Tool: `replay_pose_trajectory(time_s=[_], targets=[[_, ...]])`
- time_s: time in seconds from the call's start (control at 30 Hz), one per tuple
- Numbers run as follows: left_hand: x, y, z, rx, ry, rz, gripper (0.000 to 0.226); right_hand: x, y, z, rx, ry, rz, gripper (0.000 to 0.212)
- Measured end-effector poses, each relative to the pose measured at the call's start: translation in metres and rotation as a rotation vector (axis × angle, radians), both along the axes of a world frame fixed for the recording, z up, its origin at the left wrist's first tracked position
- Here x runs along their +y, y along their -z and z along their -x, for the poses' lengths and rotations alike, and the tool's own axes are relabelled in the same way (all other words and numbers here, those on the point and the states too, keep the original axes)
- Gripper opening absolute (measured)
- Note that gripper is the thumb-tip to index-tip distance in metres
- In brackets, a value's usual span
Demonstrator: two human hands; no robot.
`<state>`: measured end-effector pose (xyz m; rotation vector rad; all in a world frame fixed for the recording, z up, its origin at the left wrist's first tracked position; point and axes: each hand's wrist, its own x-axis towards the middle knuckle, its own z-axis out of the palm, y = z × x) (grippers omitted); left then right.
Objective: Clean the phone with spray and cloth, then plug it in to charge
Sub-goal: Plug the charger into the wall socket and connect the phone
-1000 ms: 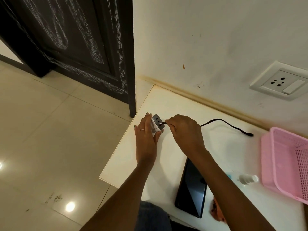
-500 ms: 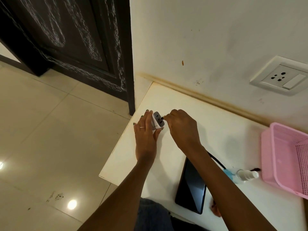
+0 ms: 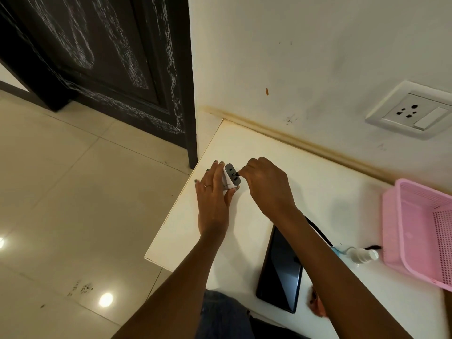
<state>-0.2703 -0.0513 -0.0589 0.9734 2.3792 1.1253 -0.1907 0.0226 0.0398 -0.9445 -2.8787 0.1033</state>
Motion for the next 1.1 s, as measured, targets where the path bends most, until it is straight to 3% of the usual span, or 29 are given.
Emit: replay_pose_trajectory(time_s=[0.53, 0.9, 1.1], targets=[[0.000, 0.001, 0.004, 0.013, -0.002, 0.006, 0.063, 0.003, 0.003, 0.011, 0.028, -0.021, 0.017, 0.020], [-0.002, 0.005, 0.006, 0.034, 0.019, -0.018, 0.063, 0.017, 0.017, 0.016, 0.018, 0.026, 0.168, 0.021], [-0.001, 0.004, 0.007, 0.174, 0.092, -0.060, 0.061, 0.014, 0.007, 0.006, 0.202, 0.064, 0.378, 0.014]])
